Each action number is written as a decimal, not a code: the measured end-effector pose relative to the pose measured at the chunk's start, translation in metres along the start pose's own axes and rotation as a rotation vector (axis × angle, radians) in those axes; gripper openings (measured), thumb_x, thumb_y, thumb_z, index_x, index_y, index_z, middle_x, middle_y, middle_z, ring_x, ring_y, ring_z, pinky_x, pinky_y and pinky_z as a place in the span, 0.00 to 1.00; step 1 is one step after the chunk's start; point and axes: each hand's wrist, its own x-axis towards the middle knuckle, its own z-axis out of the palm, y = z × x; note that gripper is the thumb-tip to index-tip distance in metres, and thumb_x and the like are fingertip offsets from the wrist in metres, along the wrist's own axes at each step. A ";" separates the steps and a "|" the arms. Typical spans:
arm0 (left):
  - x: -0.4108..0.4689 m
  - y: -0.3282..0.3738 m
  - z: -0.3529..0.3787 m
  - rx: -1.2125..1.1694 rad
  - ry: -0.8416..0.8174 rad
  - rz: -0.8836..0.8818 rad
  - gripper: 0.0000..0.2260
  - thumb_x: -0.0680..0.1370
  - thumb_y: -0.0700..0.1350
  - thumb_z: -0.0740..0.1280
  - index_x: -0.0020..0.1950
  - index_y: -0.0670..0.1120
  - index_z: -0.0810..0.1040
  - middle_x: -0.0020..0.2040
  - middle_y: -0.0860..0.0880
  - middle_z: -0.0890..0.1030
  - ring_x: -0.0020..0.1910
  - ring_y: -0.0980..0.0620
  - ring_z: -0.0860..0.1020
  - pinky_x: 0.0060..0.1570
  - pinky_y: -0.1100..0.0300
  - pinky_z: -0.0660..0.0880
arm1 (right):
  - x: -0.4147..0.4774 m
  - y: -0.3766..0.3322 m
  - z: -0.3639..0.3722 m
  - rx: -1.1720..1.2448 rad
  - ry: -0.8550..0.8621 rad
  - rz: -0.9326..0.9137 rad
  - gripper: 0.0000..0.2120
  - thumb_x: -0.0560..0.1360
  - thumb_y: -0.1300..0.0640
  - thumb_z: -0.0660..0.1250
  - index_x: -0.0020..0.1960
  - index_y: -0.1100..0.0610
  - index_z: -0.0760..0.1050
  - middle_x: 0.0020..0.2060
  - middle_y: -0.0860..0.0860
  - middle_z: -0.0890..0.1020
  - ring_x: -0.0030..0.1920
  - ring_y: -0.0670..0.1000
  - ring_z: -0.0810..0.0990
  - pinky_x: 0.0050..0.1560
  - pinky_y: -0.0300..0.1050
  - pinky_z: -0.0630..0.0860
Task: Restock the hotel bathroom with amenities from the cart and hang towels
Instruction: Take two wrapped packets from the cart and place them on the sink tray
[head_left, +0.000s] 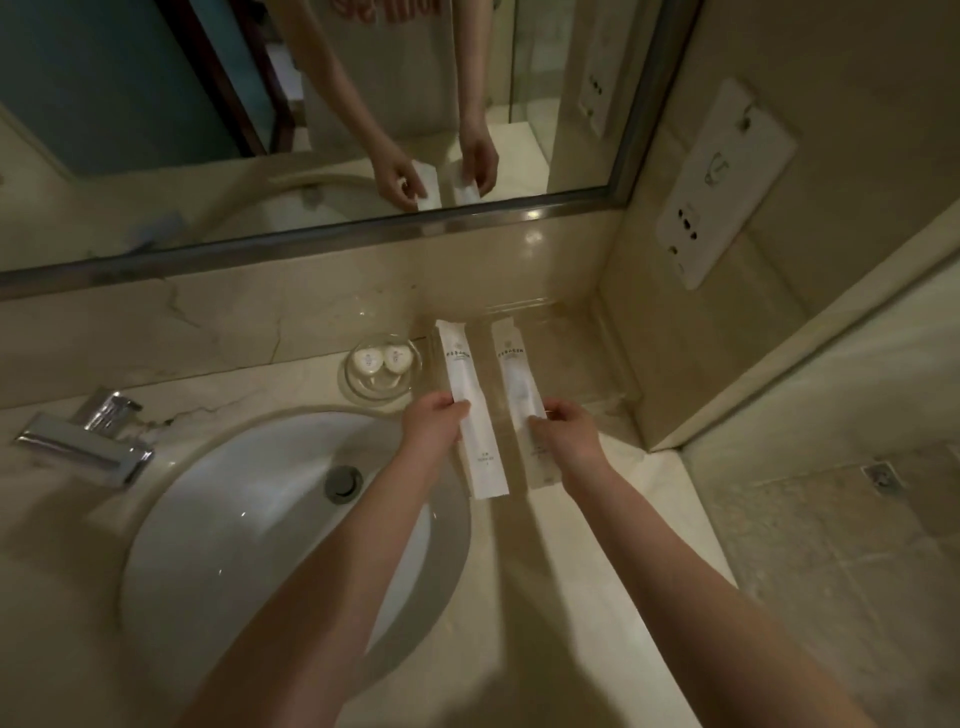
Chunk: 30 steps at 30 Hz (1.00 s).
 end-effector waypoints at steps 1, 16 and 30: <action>0.008 0.004 0.000 0.008 0.009 -0.004 0.09 0.77 0.38 0.64 0.55 0.38 0.78 0.34 0.46 0.75 0.27 0.54 0.68 0.23 0.68 0.64 | 0.006 -0.004 0.005 0.000 0.002 0.004 0.08 0.74 0.67 0.62 0.49 0.56 0.74 0.40 0.51 0.79 0.40 0.53 0.79 0.43 0.49 0.78; 0.058 0.001 0.012 0.118 0.007 0.009 0.03 0.76 0.39 0.66 0.49 0.41 0.76 0.28 0.46 0.74 0.18 0.59 0.72 0.25 0.69 0.71 | 0.038 -0.005 0.030 -0.306 0.177 -0.142 0.09 0.72 0.61 0.67 0.50 0.54 0.71 0.35 0.44 0.74 0.35 0.46 0.75 0.33 0.37 0.69; 0.009 -0.024 0.009 0.476 0.033 0.030 0.22 0.77 0.57 0.63 0.30 0.44 0.67 0.28 0.49 0.70 0.28 0.51 0.70 0.31 0.57 0.67 | 0.009 0.031 -0.002 -0.266 0.122 0.092 0.21 0.75 0.40 0.63 0.49 0.60 0.73 0.39 0.53 0.79 0.39 0.55 0.78 0.42 0.46 0.73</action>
